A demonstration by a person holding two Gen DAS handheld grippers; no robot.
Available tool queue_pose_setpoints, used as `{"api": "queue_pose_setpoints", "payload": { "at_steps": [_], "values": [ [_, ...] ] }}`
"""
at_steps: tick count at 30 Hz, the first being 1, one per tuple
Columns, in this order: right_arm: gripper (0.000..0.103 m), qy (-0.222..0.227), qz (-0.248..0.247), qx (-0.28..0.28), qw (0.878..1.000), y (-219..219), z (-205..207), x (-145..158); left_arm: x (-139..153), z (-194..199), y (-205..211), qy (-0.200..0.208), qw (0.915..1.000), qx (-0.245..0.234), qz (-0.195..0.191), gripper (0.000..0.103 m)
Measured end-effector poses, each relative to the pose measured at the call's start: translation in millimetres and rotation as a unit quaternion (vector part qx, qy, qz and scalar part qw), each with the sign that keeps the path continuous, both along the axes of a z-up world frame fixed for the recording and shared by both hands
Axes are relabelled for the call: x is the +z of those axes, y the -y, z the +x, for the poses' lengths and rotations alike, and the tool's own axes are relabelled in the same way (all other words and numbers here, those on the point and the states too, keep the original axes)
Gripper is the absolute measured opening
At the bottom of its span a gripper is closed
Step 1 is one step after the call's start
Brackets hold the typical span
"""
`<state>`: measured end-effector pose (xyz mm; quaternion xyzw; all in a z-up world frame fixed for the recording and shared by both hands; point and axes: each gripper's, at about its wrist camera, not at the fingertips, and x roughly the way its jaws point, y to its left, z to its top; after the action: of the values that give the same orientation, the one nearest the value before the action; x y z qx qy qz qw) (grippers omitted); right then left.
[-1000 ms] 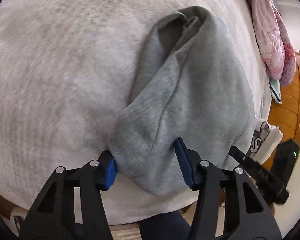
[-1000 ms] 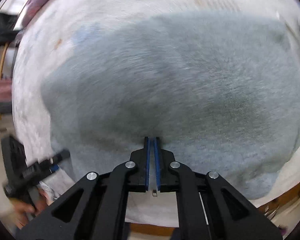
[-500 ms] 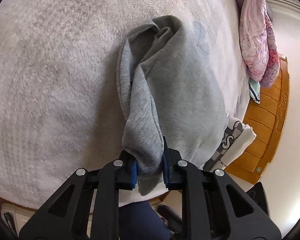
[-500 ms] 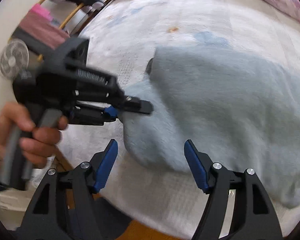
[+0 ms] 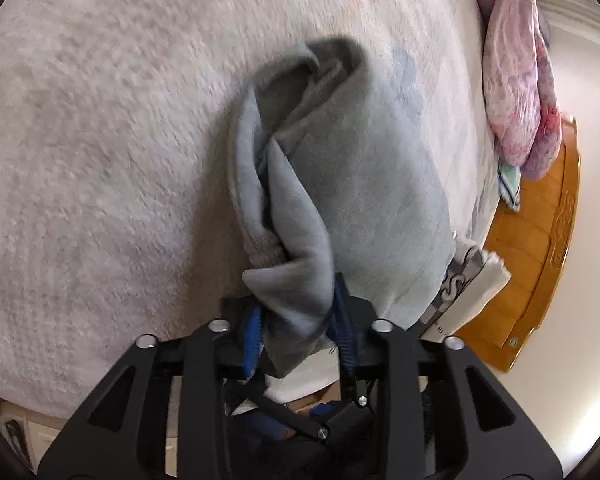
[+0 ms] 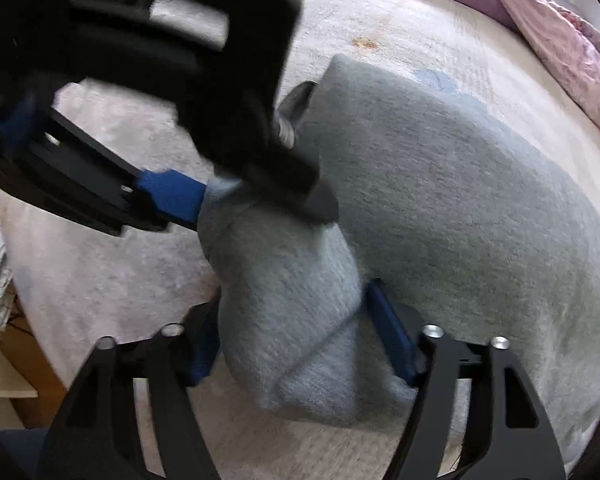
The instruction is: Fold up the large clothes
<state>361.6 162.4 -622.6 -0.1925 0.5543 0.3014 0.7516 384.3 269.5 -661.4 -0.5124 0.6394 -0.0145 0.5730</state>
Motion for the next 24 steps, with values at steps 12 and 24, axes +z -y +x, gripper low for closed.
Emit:
{"api": "queue_pose_setpoints", "payload": {
  "at_steps": [12, 24],
  "values": [
    [0.012, -0.124, 0.142, -0.103, 0.977, 73, 46, 65, 36, 60, 21, 0.029, 0.9937, -0.011, 0.107, 0.049],
    [0.012, -0.181, 0.294, -0.364, 0.865, 295, 85, 118, 182, 138, 239, 0.213, 0.9384, -0.201, 0.184, 0.026]
  ]
}}
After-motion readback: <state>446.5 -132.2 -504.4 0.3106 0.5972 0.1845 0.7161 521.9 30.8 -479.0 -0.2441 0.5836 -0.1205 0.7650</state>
